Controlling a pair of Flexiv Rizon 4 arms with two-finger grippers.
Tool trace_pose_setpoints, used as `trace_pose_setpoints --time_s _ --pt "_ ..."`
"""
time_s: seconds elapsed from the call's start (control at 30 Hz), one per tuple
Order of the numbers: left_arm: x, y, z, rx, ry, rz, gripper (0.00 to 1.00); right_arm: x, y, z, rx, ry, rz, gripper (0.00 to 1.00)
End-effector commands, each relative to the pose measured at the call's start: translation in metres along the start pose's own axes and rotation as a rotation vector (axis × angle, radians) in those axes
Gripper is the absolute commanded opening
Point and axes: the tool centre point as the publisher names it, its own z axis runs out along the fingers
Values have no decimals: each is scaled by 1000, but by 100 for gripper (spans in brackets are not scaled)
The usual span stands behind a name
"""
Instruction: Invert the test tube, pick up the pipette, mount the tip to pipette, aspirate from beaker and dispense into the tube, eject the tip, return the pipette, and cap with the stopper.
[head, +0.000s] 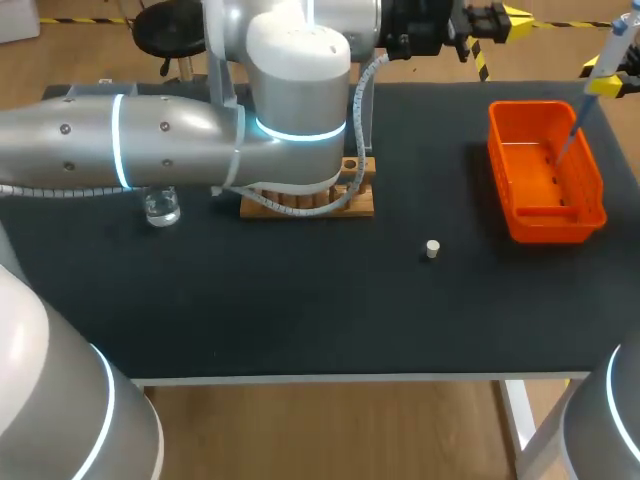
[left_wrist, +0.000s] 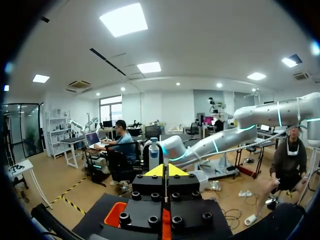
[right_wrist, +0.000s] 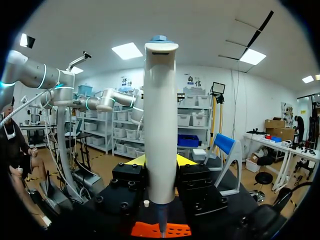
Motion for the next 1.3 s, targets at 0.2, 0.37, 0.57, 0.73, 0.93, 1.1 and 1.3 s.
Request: trace_pose_setpoints --time_s 0.2,0.37,0.57,0.73,0.93,1.1,1.3 --pt "-8 2 23 17 21 0 0 -1 0 -1 2 4 -1 0" --pt "-14 4 41 23 25 -16 0 -1 0 -1 2 4 -1 0" --pt "-19 -1 58 10 -2 4 0 -1 0 -1 2 4 -1 0" --pt "-20 -5 72 -1 -19 15 0 -1 0 -1 2 4 -1 0" --pt "-16 -12 87 -2 -31 37 0 -1 0 -1 2 4 -1 0" --pt "-14 -13 98 2 -35 46 0 -1 0 -1 2 4 -1 0" --pt "-15 -11 111 16 -32 50 0 -1 0 -1 2 4 -1 0"
